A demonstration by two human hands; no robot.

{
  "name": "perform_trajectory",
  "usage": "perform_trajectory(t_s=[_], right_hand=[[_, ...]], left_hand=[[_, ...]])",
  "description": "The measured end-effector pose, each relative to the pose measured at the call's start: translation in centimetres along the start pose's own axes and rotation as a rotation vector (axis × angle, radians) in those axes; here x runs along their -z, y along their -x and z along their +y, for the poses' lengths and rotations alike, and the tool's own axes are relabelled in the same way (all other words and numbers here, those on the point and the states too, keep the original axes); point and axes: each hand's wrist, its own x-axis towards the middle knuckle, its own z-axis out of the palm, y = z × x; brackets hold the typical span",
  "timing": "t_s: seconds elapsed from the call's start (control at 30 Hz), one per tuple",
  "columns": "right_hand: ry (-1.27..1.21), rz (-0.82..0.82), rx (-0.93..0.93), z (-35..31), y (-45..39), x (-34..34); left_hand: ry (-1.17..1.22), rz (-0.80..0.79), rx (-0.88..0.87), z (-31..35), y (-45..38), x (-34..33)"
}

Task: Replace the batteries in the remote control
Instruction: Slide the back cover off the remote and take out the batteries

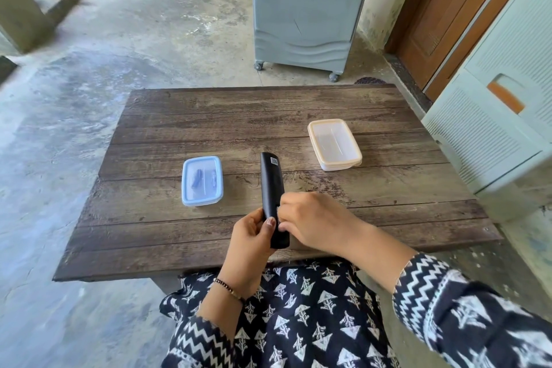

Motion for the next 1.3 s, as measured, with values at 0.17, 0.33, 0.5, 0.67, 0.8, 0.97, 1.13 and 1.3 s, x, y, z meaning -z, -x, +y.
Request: perform_trajectory(t_s=[0.17,0.33,0.5,0.67,0.8,0.97,1.13,1.3], right_hand=[[-0.166,-0.042,-0.075,1.0,-0.7,0.6],[-0.121,-0.024,-0.054,1.0,-0.3,0.6],[-0.019,-0.049,0.001,0.4,-0.3,0.8],[0.067,-0.013,0.071,0.4,-0.5,0.5],[0.111,0.057,0.120,0.3,-0.5,-0.1],[0.098,0.134,0.131,0.8,-0.1,-1.1],[0.046,0.198,0.144,1.2,0.2,-1.6],[0.068,0.225,0.178,1.4,0.5,-1.9]], left_hand=[[0.038,-0.046,0.009,0.3,-0.1,0.1],[-0.009,-0.039,0.025,0.4,-0.2,0.0],[-0.027,-0.014,0.016,0.2,0.0,0.1],[0.000,0.011,0.015,0.3,-0.4,0.0],[0.008,0.022,0.013,0.5,-0.6,0.0],[0.081,0.045,-0.009,0.8,-0.8,0.0],[0.136,0.022,-0.016,0.9,-0.7,0.1],[0.093,0.017,-0.002,0.8,-0.8,0.1]])
